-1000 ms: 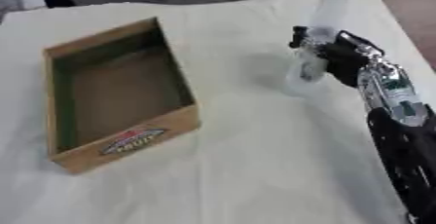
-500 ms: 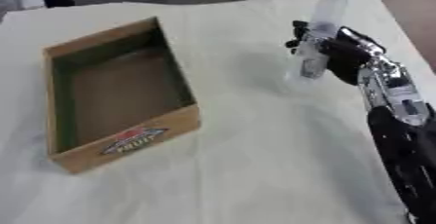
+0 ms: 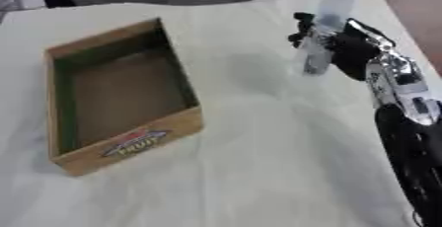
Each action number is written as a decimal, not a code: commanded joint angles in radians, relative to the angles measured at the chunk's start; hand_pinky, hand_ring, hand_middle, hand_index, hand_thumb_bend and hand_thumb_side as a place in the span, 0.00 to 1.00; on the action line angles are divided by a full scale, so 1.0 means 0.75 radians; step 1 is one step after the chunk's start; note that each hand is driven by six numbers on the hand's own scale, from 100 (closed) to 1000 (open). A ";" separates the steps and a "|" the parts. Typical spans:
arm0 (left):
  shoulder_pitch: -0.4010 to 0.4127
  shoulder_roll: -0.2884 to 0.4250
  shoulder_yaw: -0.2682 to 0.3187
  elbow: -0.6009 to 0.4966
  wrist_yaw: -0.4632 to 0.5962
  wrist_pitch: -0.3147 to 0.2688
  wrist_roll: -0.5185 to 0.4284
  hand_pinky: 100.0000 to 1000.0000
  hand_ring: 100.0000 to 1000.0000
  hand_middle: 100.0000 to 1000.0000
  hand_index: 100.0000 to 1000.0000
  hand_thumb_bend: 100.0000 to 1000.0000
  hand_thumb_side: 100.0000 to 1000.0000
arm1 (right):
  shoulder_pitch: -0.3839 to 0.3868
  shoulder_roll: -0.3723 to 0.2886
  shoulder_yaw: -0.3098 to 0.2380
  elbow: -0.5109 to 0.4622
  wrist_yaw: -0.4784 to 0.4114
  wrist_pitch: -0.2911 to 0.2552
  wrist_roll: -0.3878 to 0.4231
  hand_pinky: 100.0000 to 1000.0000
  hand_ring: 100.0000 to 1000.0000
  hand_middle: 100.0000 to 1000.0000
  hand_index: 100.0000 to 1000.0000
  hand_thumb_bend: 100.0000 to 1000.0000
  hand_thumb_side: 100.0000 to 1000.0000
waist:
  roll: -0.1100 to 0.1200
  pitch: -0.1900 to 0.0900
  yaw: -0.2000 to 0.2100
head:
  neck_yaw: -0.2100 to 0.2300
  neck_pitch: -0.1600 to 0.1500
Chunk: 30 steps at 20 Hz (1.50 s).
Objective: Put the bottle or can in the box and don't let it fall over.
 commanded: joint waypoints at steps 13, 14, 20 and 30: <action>-0.002 0.038 0.020 -0.027 0.015 0.004 0.017 1.00 1.00 1.00 0.66 0.00 0.64 | -0.060 -0.048 0.023 -0.135 -0.061 -0.005 0.020 0.84 0.59 0.88 0.03 0.00 0.00 | -0.019 -0.068 0.016 | 0.008 0.014; -0.002 0.039 0.021 -0.027 0.016 0.004 0.018 1.00 1.00 1.00 0.66 0.00 0.64 | -0.064 -0.048 0.025 -0.138 -0.066 -0.003 0.019 0.84 0.59 0.88 0.03 0.00 0.00 | -0.020 -0.071 0.018 | 0.008 0.014; -0.003 0.042 0.022 -0.027 0.023 0.008 0.024 1.00 1.00 1.00 0.66 0.00 0.64 | -0.090 -0.039 0.045 -0.151 -0.092 0.015 0.021 0.86 0.60 0.88 0.03 0.00 0.00 | -0.030 -0.083 0.031 | 0.009 0.017; -0.003 0.053 0.020 -0.027 0.032 0.004 0.022 1.00 1.00 1.00 0.66 0.00 0.64 | -0.181 0.014 0.110 -0.122 -0.117 0.048 0.053 0.89 0.62 0.88 0.04 0.00 0.00 | -0.034 -0.092 0.055 | -0.008 0.026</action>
